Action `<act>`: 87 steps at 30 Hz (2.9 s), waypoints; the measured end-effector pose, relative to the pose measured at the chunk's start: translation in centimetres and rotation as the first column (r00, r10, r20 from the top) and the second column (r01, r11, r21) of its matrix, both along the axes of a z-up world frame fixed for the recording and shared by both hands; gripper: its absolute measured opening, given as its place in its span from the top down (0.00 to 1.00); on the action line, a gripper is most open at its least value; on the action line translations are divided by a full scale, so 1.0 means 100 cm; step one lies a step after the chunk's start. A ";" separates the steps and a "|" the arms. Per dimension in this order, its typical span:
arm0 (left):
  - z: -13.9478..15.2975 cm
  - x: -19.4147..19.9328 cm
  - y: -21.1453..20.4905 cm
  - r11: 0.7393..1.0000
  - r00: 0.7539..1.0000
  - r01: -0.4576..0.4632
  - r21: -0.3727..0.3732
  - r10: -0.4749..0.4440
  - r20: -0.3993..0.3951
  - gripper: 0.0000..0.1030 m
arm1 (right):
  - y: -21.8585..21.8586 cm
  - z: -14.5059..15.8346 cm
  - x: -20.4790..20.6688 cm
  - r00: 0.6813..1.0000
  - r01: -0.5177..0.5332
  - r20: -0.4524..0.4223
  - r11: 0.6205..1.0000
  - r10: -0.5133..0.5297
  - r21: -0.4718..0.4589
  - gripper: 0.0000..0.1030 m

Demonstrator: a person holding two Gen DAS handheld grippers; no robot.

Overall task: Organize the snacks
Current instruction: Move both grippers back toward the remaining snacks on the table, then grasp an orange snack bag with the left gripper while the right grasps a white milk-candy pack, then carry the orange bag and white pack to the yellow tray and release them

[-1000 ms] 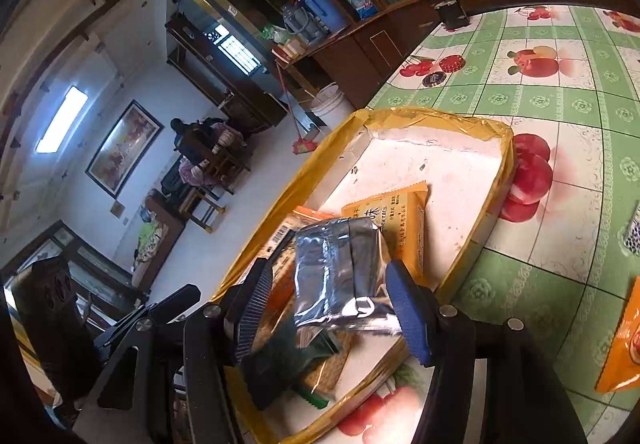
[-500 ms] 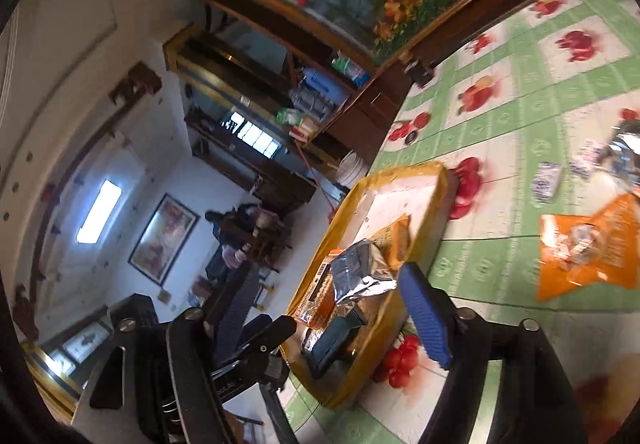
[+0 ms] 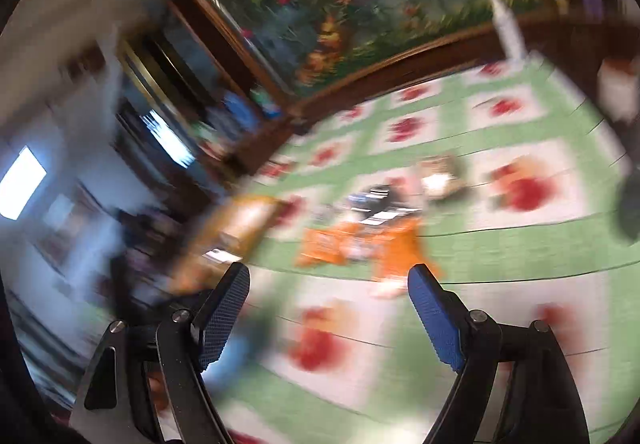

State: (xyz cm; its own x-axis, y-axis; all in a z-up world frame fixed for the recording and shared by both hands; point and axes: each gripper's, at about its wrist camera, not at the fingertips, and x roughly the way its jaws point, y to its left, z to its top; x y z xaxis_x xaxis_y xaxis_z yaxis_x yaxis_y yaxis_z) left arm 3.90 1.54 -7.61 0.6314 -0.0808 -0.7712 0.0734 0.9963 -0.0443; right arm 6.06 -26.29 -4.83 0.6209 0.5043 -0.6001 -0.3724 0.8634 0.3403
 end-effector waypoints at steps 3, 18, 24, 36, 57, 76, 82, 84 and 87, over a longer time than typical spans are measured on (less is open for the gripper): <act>-0.003 0.006 -0.019 0.997 0.998 0.058 0.059 -0.058 -0.004 0.31 | 0.007 -0.033 0.000 0.999 -0.015 -0.032 0.979 0.009 -0.205 0.37; -0.012 0.101 -0.072 0.818 0.878 0.470 0.331 -0.471 -0.085 0.31 | 0.004 -0.073 0.018 0.991 -0.123 -0.096 0.901 0.091 -0.416 0.43; -0.030 0.119 -0.077 0.780 0.853 0.519 0.349 -0.501 -0.148 0.28 | 0.003 -0.071 0.015 0.992 -0.121 -0.085 0.899 0.094 -0.421 0.64; -0.029 0.125 -0.053 0.795 0.860 0.511 0.327 -0.470 -0.199 0.28 | 0.009 -0.071 0.014 0.988 -0.148 -0.095 0.894 0.119 -0.422 0.57; -0.031 0.143 -0.036 0.886 0.868 0.456 0.085 -0.423 -0.260 0.79 | -0.011 -0.068 0.007 0.995 -0.070 -0.096 0.924 0.036 -0.376 0.81; 0.007 0.059 0.008 0.936 0.948 0.297 -0.188 -0.313 -0.063 0.95 | 0.002 -0.047 -0.002 0.987 -0.101 -0.129 0.995 0.100 0.001 0.81; 0.019 0.030 0.062 0.947 0.984 0.166 -0.276 -0.175 -0.008 0.95 | 0.047 -0.038 0.001 0.975 -0.192 -0.108 0.980 0.197 0.051 0.81; 0.019 0.024 0.080 0.951 0.992 0.120 -0.286 -0.127 -0.007 0.95 | 0.065 -0.036 0.003 0.968 -0.225 -0.103 0.972 0.231 0.066 0.81; 0.017 0.013 0.108 0.949 0.998 0.052 -0.310 -0.059 -0.012 0.95 | 0.091 -0.033 0.007 0.956 -0.270 -0.096 0.959 0.278 0.084 0.81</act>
State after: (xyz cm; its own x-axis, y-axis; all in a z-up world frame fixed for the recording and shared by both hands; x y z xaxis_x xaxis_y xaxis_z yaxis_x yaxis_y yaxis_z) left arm 5.21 12.38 -5.91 0.6033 -0.3522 -0.7155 0.1240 0.9277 -0.3521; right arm 6.74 -17.21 -8.12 0.3880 0.6890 -0.6122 -0.5499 0.7061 0.4461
